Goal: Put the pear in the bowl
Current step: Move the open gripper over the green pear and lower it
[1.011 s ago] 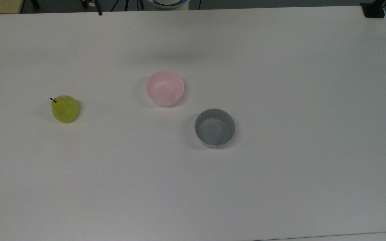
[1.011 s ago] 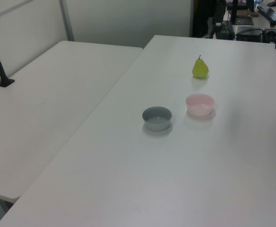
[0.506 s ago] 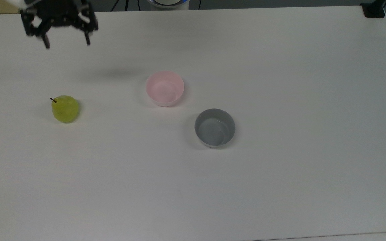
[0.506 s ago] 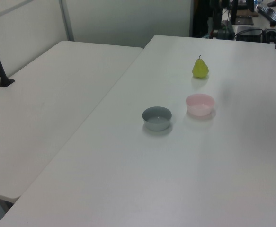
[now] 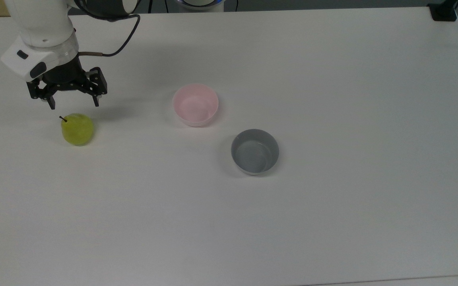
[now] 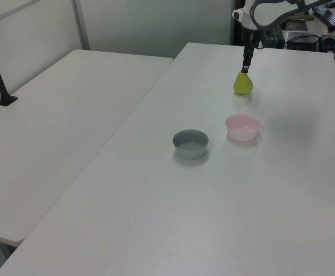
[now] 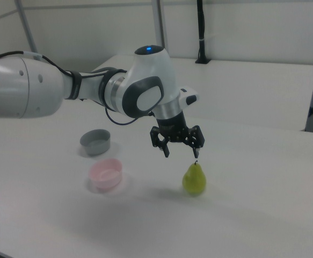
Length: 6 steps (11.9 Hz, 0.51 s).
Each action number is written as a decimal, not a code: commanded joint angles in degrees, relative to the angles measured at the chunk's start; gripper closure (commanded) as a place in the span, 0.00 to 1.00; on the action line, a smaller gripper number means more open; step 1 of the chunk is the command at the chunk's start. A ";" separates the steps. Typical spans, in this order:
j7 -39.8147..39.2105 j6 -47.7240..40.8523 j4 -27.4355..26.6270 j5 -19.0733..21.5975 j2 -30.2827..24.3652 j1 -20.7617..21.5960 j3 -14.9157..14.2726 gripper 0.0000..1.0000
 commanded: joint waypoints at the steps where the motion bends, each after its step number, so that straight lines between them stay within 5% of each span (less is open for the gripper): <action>1: -0.48 4.65 -0.53 -0.68 2.41 0.06 -0.89 0.00; 6: -0.48 7.48 -0.62 -2.79 5.41 0.15 -2.12 0.00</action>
